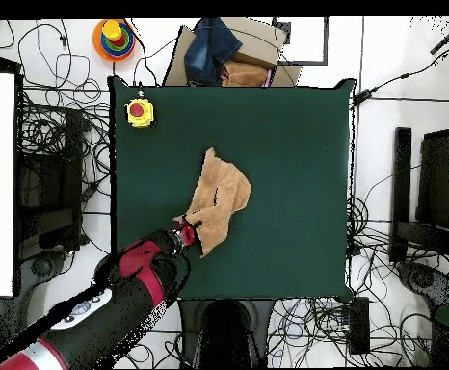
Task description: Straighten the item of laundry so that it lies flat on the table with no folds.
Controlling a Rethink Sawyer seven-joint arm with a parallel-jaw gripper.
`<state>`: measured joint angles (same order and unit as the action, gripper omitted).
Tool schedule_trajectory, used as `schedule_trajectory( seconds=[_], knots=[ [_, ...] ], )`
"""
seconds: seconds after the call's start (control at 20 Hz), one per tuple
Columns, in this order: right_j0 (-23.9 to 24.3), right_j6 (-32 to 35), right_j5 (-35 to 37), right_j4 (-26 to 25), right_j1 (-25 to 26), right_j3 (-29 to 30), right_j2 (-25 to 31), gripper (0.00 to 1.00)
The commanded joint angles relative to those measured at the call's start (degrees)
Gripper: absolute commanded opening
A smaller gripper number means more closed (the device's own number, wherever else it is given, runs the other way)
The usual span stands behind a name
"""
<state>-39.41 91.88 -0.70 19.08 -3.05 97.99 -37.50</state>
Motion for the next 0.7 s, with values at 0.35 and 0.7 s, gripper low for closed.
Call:
schedule_trajectory(
  seconds=[0.35,0.7],
  knots=[
    [6.25,9.22,4.09,-6.66,-20.71,10.22,15.59,0.00],
    [8.88,8.69,2.29,-8.82,-21.95,11.13,18.08,0.00]
  ],
)
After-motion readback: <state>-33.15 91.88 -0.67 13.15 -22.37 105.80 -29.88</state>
